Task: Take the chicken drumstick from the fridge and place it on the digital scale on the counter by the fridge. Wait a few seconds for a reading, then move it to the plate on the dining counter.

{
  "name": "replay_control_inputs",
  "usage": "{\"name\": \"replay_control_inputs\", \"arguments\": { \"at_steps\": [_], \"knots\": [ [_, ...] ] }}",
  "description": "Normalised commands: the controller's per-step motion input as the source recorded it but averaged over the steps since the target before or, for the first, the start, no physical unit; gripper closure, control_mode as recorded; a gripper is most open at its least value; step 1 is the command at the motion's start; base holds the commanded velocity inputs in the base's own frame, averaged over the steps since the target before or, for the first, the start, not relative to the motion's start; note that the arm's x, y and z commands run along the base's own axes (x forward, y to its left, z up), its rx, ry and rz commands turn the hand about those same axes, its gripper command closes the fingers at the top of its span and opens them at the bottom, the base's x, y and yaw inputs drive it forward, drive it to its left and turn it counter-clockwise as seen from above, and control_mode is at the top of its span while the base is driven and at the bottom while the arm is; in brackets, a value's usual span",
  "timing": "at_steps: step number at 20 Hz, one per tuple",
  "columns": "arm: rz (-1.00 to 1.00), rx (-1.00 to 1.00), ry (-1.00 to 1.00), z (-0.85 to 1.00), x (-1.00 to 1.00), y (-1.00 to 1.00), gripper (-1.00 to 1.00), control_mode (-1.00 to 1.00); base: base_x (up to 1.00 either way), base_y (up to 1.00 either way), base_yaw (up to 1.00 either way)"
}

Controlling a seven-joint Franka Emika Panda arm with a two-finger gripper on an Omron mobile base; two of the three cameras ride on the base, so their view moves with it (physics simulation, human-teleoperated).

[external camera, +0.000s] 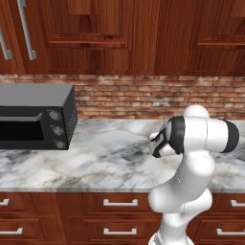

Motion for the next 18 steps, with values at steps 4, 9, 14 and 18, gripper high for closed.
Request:
{"name": "replay_control_inputs", "arguments": {
  "at_steps": [4, 9, 14, 18],
  "knots": [
    [0.02, 0.0, 0.0, 0.0, 0.23, -0.01, 1.0, -1.0, 0.0, 0.0, 0.0],
    [0.01, 0.0, 0.0, 0.0, 0.36, -0.06, 1.0, -1.0, 0.0, 0.0, 0.0],
    [0.0, 0.0, 0.02, -0.06, 0.34, -0.08, 1.0, -1.0, 0.0, 0.0, 0.0],
    [0.0, 0.0, 0.02, -0.16, 0.19, -0.08, 1.0, -1.0, 0.0, 0.0, 0.0]
  ]
}}
